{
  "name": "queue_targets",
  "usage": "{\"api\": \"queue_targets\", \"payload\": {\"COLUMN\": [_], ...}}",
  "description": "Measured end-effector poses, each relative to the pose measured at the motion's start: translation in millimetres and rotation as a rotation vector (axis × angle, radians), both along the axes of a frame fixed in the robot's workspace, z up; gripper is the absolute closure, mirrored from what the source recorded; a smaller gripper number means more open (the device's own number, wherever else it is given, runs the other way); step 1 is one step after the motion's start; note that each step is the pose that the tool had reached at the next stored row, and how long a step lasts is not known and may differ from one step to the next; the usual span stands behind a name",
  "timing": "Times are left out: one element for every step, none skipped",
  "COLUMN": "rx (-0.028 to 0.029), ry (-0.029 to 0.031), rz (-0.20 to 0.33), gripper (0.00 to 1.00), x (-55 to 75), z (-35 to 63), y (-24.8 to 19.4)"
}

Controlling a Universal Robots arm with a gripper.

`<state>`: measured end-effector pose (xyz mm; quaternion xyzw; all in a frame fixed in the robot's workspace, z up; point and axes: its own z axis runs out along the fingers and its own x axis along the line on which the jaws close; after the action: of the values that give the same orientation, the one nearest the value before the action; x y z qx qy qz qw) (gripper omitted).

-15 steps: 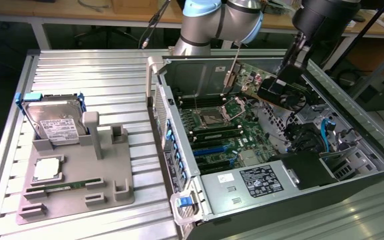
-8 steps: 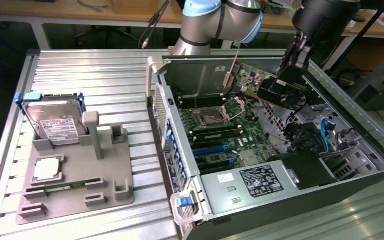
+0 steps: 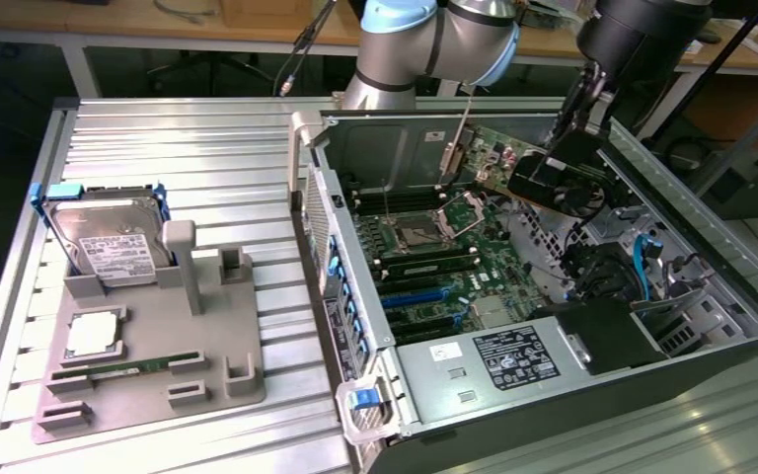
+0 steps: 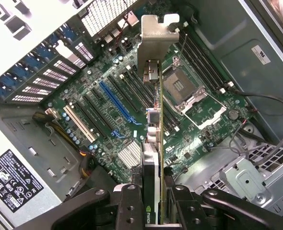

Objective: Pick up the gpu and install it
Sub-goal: 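Insert the gpu into the slot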

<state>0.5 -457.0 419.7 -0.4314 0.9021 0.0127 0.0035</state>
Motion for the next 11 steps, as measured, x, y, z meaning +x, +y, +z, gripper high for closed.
{"api": "queue_targets", "payload": {"rx": [0.0000, 0.0000, 0.0000, 0.0000, 0.0000, 0.0000, 0.0000, 0.0000, 0.0000, 0.0000, 0.0000], "ry": [0.0000, 0.0000, 0.0000, 0.0000, 0.0000, 0.0000, 0.0000, 0.0000, 0.0000, 0.0000, 0.0000], "rz": [0.000, 0.000, 0.000, 0.000, 0.002, 0.005, 0.010, 0.016, 0.026, 0.035, 0.042], "gripper": [0.73, 0.73, 0.73, 0.73, 0.73, 0.73, 0.73, 0.73, 0.73, 0.73, 0.73], "x": [0.0, 0.0, 0.0, 0.0, 0.0, 0.0, 0.0, 0.0, 0.0, 0.0, 0.0], "z": [0.0, 0.0, 0.0, 0.0, 0.0, 0.0, 0.0, 0.0, 0.0, 0.0, 0.0], "y": [0.0, 0.0, 0.0, 0.0, 0.0, 0.0, 0.0, 0.0, 0.0, 0.0, 0.0]}}
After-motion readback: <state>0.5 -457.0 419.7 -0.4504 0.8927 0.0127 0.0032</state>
